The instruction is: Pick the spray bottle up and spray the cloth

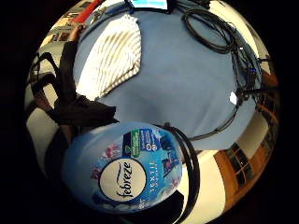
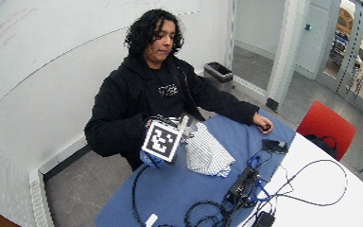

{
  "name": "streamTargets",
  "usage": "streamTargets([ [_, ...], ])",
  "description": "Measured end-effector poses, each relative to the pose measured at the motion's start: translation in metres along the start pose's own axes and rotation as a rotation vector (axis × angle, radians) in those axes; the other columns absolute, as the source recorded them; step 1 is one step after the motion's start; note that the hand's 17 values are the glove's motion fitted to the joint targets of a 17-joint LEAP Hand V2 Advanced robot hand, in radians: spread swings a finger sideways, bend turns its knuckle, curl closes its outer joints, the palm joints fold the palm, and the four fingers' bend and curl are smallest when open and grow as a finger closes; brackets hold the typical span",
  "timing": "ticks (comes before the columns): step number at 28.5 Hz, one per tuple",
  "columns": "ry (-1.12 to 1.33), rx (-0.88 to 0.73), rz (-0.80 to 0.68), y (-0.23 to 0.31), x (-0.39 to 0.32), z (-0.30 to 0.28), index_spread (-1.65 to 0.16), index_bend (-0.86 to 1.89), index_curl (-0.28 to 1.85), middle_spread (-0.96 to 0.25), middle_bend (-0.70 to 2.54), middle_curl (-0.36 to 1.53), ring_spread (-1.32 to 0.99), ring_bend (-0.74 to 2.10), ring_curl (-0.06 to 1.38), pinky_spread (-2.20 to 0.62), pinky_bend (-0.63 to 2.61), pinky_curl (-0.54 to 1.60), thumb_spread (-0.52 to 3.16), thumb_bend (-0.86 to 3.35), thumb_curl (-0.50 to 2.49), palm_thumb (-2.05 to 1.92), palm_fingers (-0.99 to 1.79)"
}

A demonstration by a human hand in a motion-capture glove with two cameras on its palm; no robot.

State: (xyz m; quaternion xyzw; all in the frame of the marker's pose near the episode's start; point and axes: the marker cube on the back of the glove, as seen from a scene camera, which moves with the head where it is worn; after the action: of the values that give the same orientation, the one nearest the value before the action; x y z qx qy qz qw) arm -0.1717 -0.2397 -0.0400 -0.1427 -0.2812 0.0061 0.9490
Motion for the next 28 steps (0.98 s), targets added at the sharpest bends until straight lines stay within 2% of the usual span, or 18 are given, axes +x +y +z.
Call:
streamTargets([
  [5, 0.107, -0.191, 0.097, 0.015, 0.010, 0.004, -0.23, 0.33, 0.60, -0.20, 0.66, 0.58, -0.21, 0.74, 0.53, -0.25, 0.48, 0.47, 0.20, -0.02, 0.77, 1.03, 1.31],
  [17, 0.294, -0.432, 0.250, 0.002, 0.005, 0.041, -0.23, 0.29, 0.61, -0.19, 0.65, 0.58, -0.20, 0.74, 0.53, -0.24, 0.48, 0.47, 0.23, -0.02, 0.79, 1.04, 1.30],
  [24, 0.371, -0.511, 0.312, -0.008, 0.010, 0.064, -0.23, 0.27, 0.62, -0.19, 0.64, 0.58, -0.20, 0.75, 0.53, -0.23, 0.48, 0.47, 0.26, -0.02, 0.81, 1.04, 1.29],
  [28, 0.364, -0.509, 0.335, -0.034, 0.003, 0.073, -0.23, 0.25, 0.62, -0.19, 0.64, 0.58, -0.20, 0.74, 0.53, -0.23, 0.49, 0.47, 0.27, -0.02, 0.82, 1.04, 1.28],
])
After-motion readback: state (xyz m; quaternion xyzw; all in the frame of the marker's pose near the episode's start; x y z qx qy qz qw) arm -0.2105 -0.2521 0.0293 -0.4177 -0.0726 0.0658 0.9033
